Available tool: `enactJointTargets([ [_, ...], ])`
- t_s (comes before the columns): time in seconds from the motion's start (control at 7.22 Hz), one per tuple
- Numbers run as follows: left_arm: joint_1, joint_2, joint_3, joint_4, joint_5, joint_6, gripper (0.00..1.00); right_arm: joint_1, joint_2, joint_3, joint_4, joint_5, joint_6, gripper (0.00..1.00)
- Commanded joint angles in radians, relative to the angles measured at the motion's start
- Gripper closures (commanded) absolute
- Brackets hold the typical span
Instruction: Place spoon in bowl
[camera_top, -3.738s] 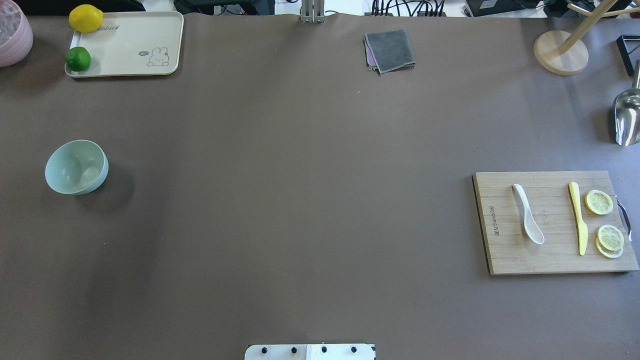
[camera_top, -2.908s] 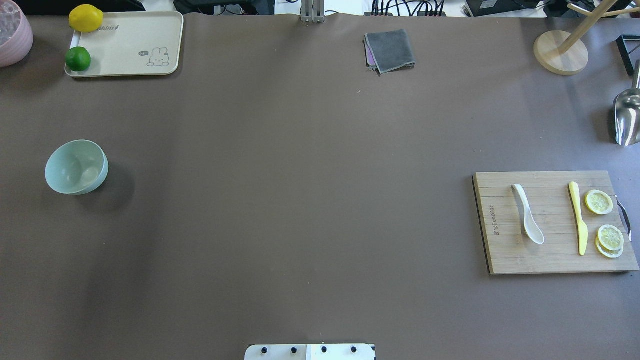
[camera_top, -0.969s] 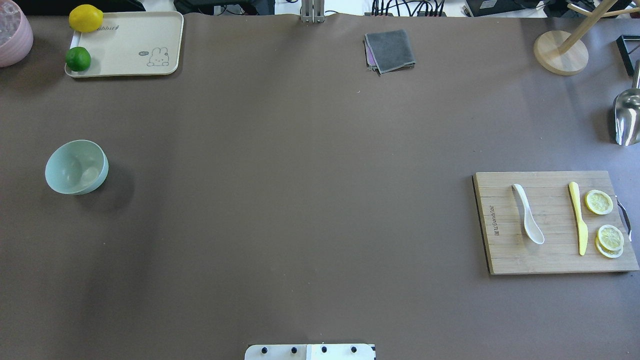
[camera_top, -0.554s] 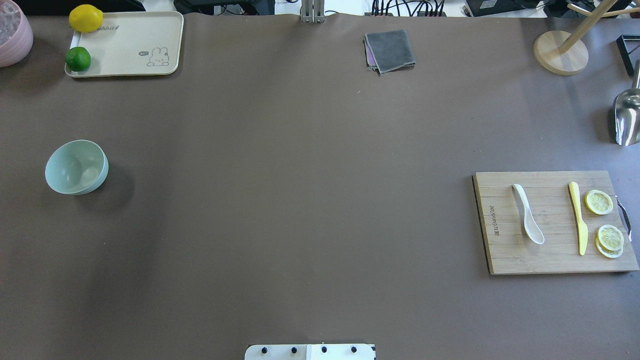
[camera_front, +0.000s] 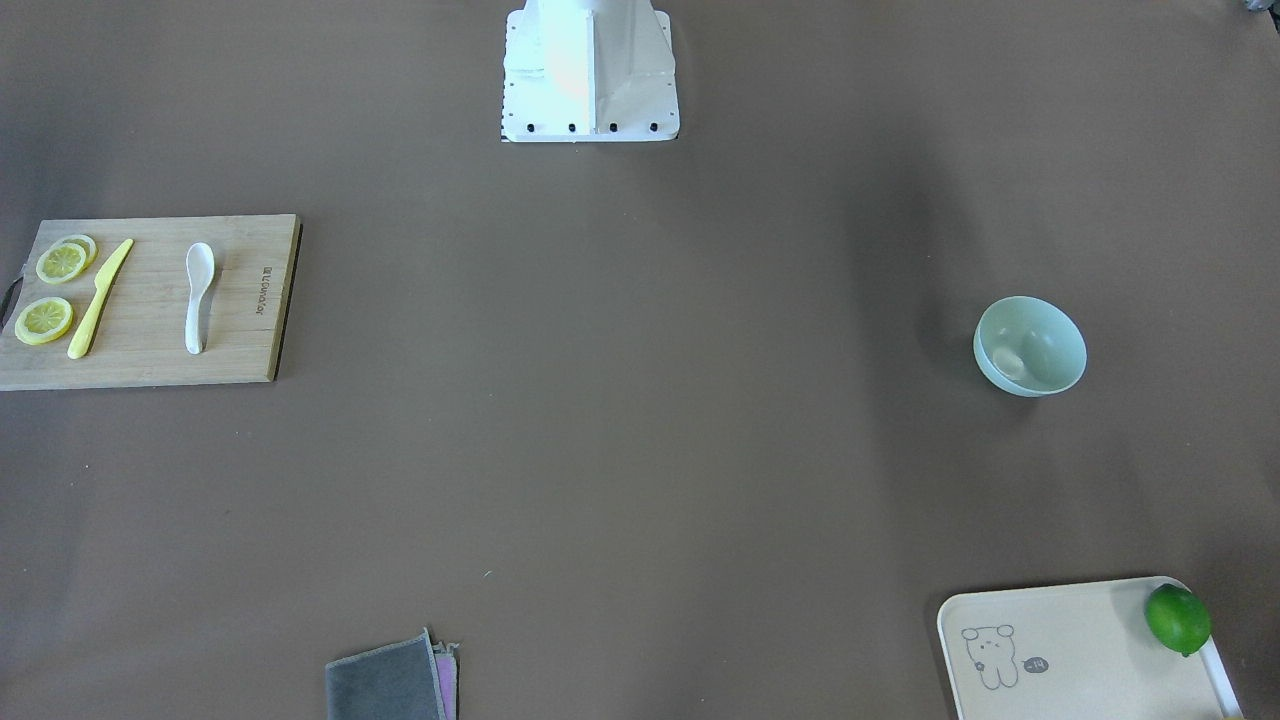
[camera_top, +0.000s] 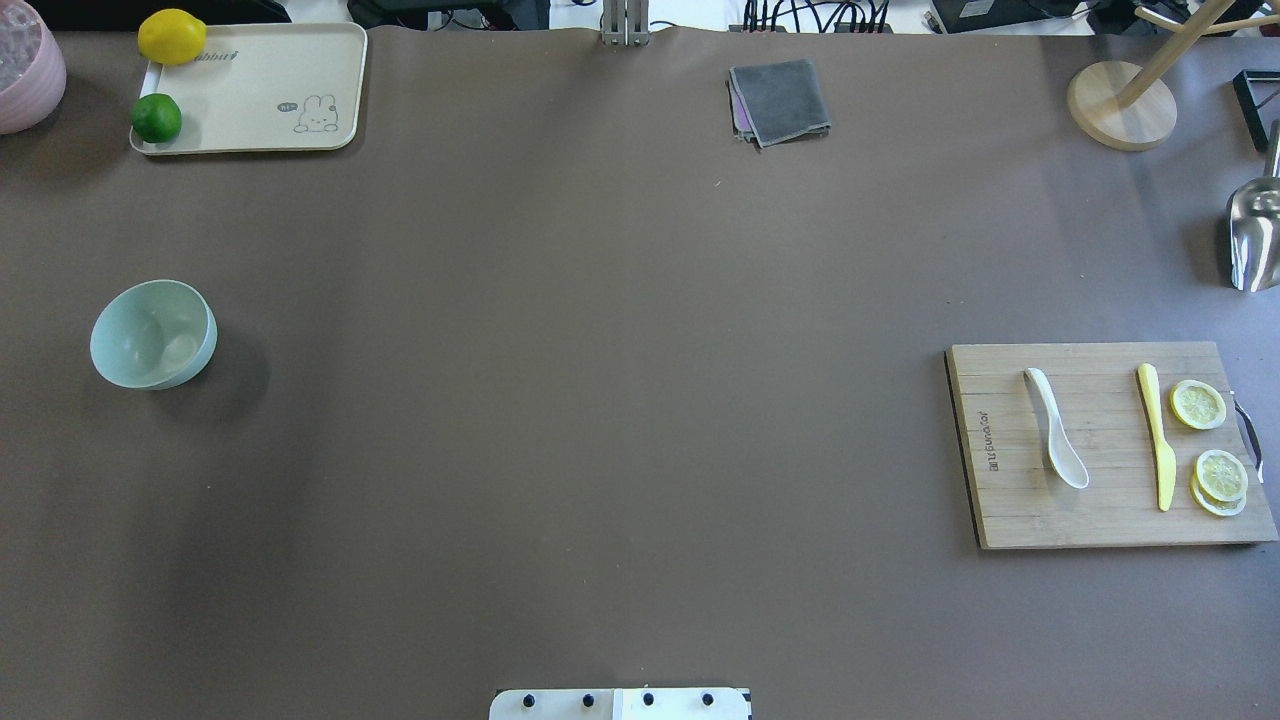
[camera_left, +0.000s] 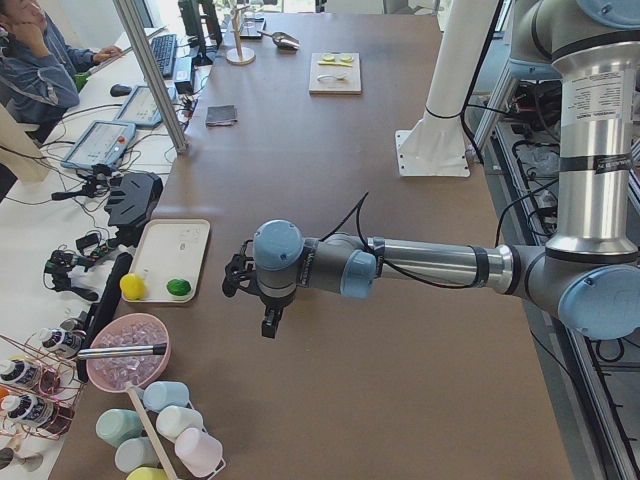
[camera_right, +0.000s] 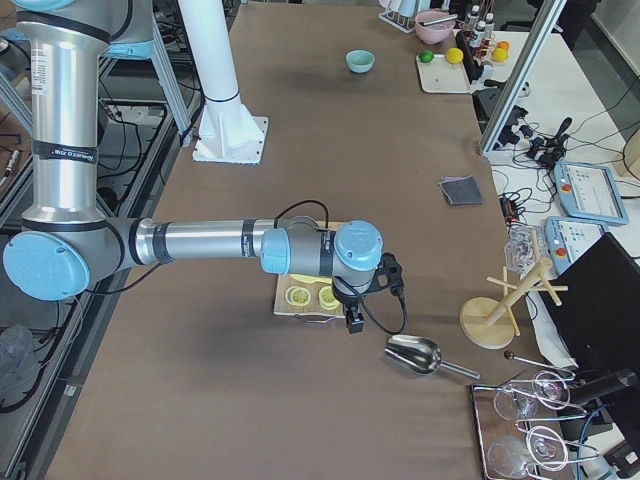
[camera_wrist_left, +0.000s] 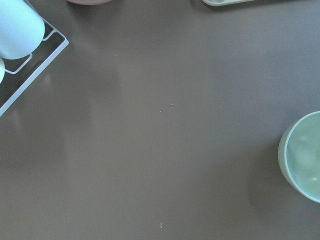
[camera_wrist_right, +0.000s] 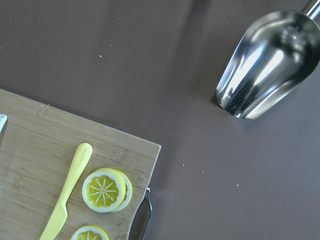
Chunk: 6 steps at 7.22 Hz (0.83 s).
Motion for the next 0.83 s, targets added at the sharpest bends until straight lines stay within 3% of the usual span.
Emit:
enactJointTargets([
  [0.0,0.170,-0.051,0.006,-0.062,0.034,-0.243,0.02,-0.042,-0.002,-0.006,0.059,0.022,0.001,0.00],
  [0.42,0.310,-0.076,0.018,-0.158,0.148,-0.331,0.02,-0.074,0.004,0.000,0.094,0.025,0.050,0.00],
  [0.69,0.345,-0.110,0.061,-0.160,0.160,-0.334,0.03,-0.095,0.003,-0.006,0.126,0.025,0.131,0.00],
])
